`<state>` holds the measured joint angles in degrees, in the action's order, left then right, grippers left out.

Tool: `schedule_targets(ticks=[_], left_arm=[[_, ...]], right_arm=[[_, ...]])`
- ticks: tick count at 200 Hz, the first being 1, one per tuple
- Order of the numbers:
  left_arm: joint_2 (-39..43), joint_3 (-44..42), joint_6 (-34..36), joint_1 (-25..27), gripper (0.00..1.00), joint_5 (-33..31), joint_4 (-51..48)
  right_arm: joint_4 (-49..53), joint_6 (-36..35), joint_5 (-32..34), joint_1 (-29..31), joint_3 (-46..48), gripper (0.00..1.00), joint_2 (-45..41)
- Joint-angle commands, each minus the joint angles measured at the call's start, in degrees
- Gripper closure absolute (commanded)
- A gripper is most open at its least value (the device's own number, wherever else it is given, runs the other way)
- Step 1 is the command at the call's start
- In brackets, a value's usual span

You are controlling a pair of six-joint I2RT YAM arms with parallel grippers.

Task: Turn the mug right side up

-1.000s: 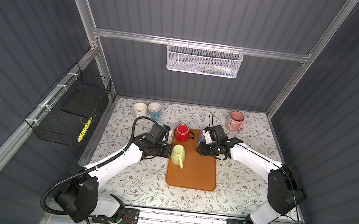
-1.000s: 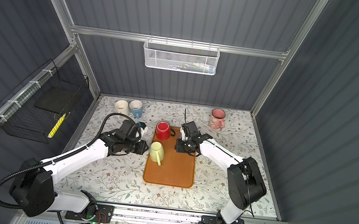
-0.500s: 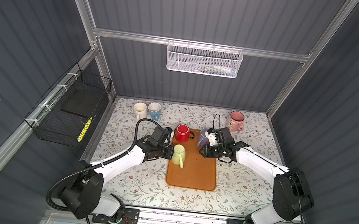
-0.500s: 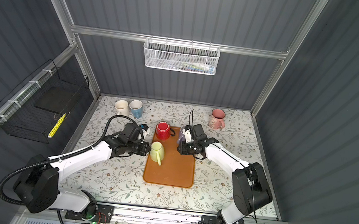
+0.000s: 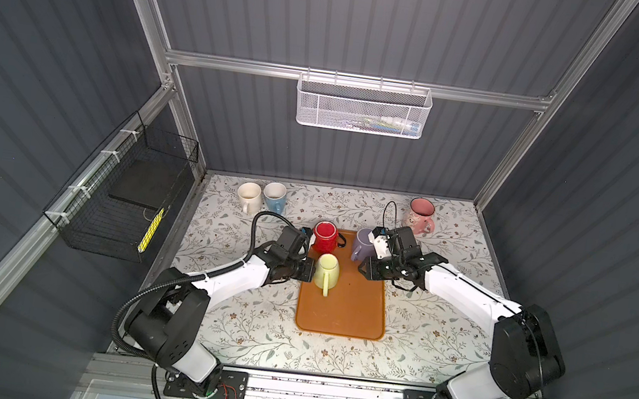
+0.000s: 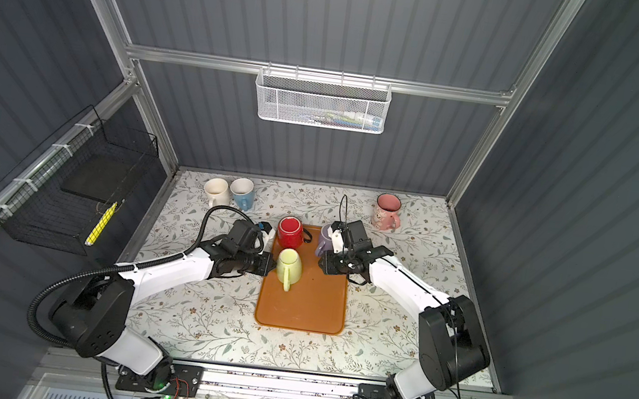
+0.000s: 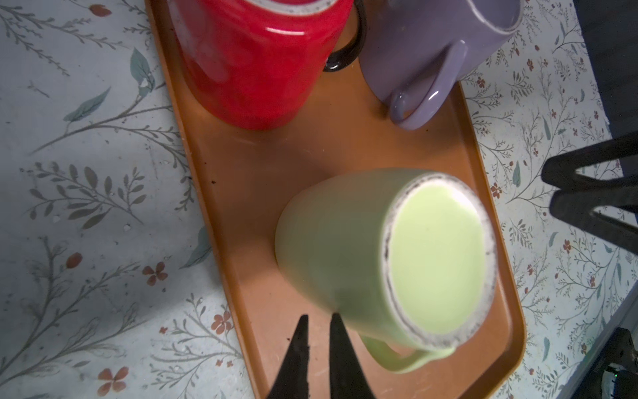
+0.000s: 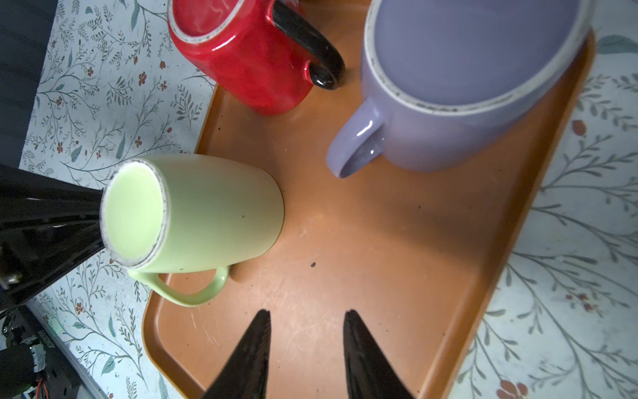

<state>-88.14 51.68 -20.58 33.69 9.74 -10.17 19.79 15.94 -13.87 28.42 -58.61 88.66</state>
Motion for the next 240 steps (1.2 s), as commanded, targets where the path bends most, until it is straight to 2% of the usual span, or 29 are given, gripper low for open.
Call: schedule_targets(ticks=[1, 23, 56, 85, 125, 151, 184, 240], left_arm=[[-0.4, 2.8, 2.3, 0.2, 0.86, 0.7, 0.2], [1.4, 3.0, 4.2, 0.2, 0.80, 0.2, -2.0], [6.1, 1.8, 7.7, 0.6, 0.64, 2.0, -8.3], [11.7, 0.1, 8.2, 5.3, 0.60, -4.0, -12.9], [16.0, -1.4, 4.4, 8.9, 0.57, -6.5, -13.2], [14.6, -2.1, 3.3, 11.5, 0.56, -8.2, -11.9], [10.3, -0.8, 2.7, 15.8, 0.54, -14.0, -10.3], [6.2, -0.2, 1.7, 16.5, 0.53, -16.6, -7.5]], right_arm=[[1.7, -1.4, 2.2, -0.2, 0.1, 0.62, -1.4], [2.1, -1.8, 2.9, -0.2, -0.1, 0.62, -1.6], [1.7, -2.1, 3.2, -0.2, -0.1, 0.62, -1.0], [0.9, -2.0, 2.8, -0.3, -0.3, 0.60, -0.3], [0.6, -1.5, 1.9, -0.2, -0.3, 0.60, -0.3], [0.6, -1.4, 2.2, -0.3, 0.2, 0.60, -1.0], [1.1, -1.6, 3.3, -0.2, 1.1, 0.60, -2.7], [2.2, -2.4, 4.3, -0.9, 0.2, 0.60, -3.1]])
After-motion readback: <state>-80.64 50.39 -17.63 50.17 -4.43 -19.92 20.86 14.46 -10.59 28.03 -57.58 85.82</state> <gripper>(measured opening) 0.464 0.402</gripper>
